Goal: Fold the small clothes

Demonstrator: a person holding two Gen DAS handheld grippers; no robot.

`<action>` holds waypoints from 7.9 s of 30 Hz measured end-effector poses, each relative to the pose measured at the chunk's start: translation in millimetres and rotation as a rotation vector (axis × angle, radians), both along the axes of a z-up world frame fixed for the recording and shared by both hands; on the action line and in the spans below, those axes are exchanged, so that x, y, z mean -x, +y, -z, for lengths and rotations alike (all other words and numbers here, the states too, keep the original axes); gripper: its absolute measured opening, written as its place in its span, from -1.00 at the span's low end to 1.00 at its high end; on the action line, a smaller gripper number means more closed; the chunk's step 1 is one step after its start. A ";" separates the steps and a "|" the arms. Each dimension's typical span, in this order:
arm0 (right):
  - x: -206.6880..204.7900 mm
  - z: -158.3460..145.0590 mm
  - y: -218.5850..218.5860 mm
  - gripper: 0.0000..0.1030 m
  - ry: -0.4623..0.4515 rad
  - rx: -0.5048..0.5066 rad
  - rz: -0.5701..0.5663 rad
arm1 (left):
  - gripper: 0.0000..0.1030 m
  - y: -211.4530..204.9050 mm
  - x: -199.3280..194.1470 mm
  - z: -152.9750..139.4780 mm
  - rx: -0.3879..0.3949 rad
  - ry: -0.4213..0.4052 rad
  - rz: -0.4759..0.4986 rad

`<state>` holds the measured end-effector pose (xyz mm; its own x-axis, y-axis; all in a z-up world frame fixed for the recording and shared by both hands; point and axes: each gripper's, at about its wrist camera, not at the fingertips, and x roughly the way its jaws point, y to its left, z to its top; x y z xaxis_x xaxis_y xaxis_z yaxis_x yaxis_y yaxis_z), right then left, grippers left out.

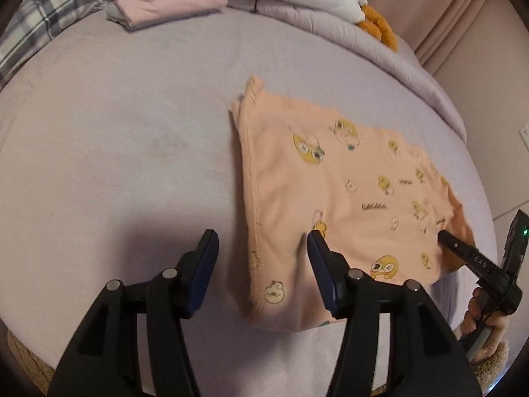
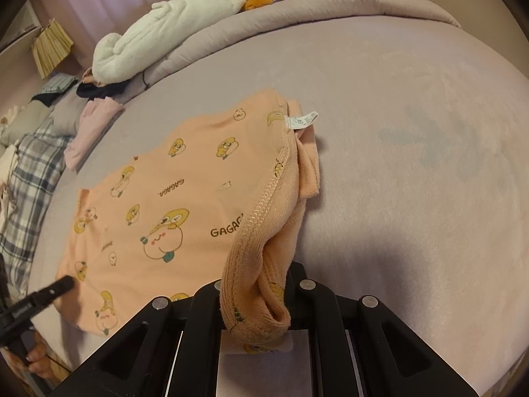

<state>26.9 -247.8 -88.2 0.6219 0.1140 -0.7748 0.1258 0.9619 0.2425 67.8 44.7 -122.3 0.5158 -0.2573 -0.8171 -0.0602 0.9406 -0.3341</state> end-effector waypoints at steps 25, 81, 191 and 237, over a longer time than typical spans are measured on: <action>-10.6 -42.9 121.5 -0.78 -0.139 0.222 -0.375 | 0.29 21.9 16.4 -23.8 0.063 -0.051 -0.089; 1.9 0.6 37.8 0.05 -0.013 0.054 -0.136 | 0.32 -84.9 -66.4 5.3 0.187 0.061 0.185; -64.9 4.9 55.7 -0.51 -0.029 -0.068 -0.285 | -0.25 -104.6 -64.6 21.7 0.089 -0.023 0.205; 32.0 -80.1 59.2 0.81 -0.299 0.148 -0.155 | 0.99 -71.4 39.4 -80.6 -0.121 -0.336 0.062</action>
<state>-5.1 -188.6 -8.0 0.8074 0.1245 -0.5768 -0.0792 0.9915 0.1031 28.4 -26.7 -41.7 0.7471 -0.2081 -0.6313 0.0927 0.9731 -0.2112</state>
